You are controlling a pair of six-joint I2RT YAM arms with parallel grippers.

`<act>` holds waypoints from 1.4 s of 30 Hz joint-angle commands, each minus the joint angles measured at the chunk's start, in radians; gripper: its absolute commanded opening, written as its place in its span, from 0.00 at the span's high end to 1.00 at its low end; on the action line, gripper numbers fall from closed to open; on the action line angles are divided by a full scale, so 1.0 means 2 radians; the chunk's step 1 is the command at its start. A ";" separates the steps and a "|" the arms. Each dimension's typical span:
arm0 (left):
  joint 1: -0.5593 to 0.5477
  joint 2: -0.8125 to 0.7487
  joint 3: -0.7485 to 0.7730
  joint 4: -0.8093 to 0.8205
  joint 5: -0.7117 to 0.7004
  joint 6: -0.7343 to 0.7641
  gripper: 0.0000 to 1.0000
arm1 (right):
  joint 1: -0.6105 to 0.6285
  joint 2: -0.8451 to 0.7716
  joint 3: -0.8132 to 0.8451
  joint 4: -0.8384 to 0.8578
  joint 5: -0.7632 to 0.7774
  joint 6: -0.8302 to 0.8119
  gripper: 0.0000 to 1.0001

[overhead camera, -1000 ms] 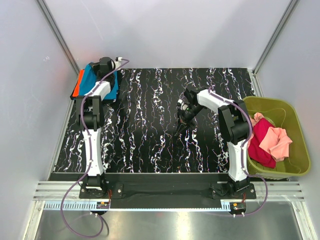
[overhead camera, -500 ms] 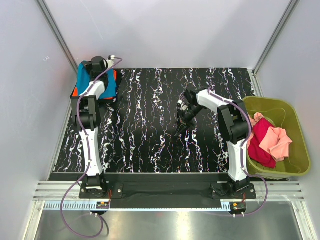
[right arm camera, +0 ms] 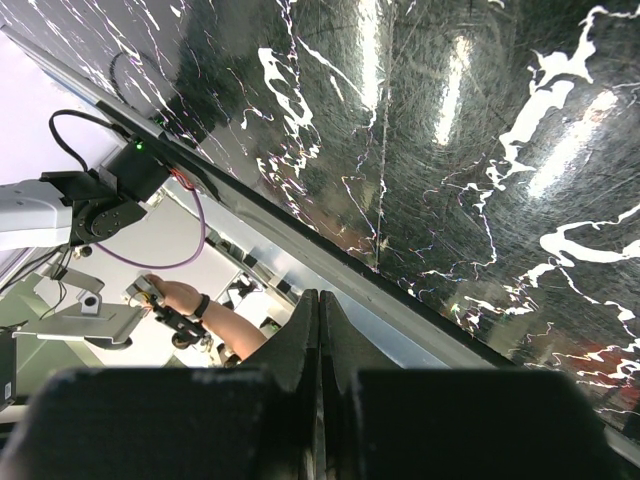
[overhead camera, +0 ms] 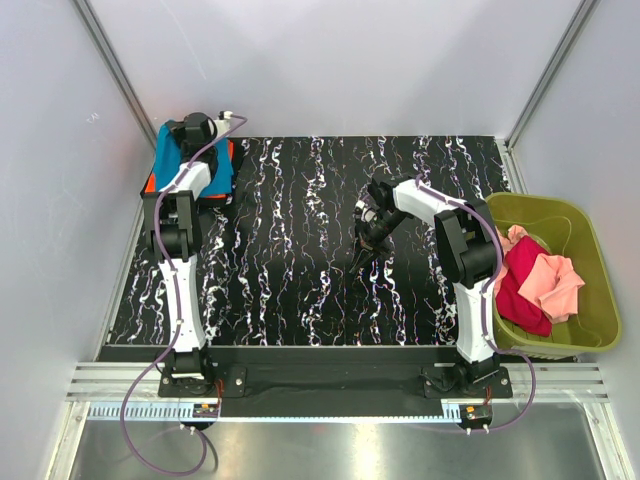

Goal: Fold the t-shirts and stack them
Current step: Neatly place the folded tshirt to the corner

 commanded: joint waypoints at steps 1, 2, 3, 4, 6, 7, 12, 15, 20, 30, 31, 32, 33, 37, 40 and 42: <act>0.005 0.000 0.030 0.056 0.014 0.015 1.00 | -0.002 -0.001 0.001 -0.007 -0.010 0.000 0.99; 0.006 0.002 0.033 0.056 0.016 0.012 1.00 | -0.002 0.000 0.000 -0.009 -0.010 -0.001 0.99; 0.007 0.003 0.035 0.054 0.017 0.012 1.00 | -0.002 0.000 -0.001 -0.009 -0.009 -0.002 0.99; 0.008 0.005 0.038 0.054 0.019 0.009 1.00 | -0.002 0.001 -0.002 -0.010 -0.008 -0.003 0.99; 0.011 0.008 0.040 0.054 0.020 0.008 1.00 | -0.003 0.002 -0.002 -0.010 -0.007 -0.004 0.99; 0.012 0.009 0.041 0.056 0.022 0.007 1.00 | -0.004 0.004 -0.001 -0.010 -0.007 -0.003 0.99; 0.019 0.013 0.045 0.056 0.028 -0.002 1.00 | -0.004 0.008 0.004 -0.011 -0.009 -0.001 0.99; 0.021 0.016 0.043 0.058 0.038 -0.014 0.91 | -0.004 0.010 0.006 -0.012 -0.009 -0.001 0.99; 0.022 0.017 0.076 0.055 0.029 -0.070 0.61 | -0.002 0.012 0.005 -0.007 -0.012 0.003 0.99; -0.015 -0.083 0.109 -0.109 0.014 -0.336 0.35 | 0.000 -0.032 0.001 0.011 -0.013 0.003 0.99; -0.020 -0.112 0.100 -0.137 0.019 -0.353 0.35 | -0.001 -0.038 -0.002 0.013 -0.012 0.003 0.99; -0.035 -0.127 0.087 -0.144 0.020 -0.370 0.35 | -0.001 -0.046 -0.006 0.016 -0.011 0.003 0.99; -0.045 -0.146 0.058 -0.146 0.027 -0.402 0.34 | 0.000 -0.061 -0.016 0.023 -0.008 0.004 0.99; -0.098 -0.233 -0.020 -0.216 0.085 -0.504 0.34 | 0.000 -0.111 -0.058 0.057 -0.005 0.022 0.99; -0.142 -0.310 -0.085 -0.250 0.147 -0.622 0.32 | 0.000 -0.160 -0.098 0.087 0.009 0.035 0.99; -0.179 -0.379 -0.165 -0.240 0.190 -0.701 0.29 | 0.000 -0.201 -0.133 0.106 0.025 0.041 0.99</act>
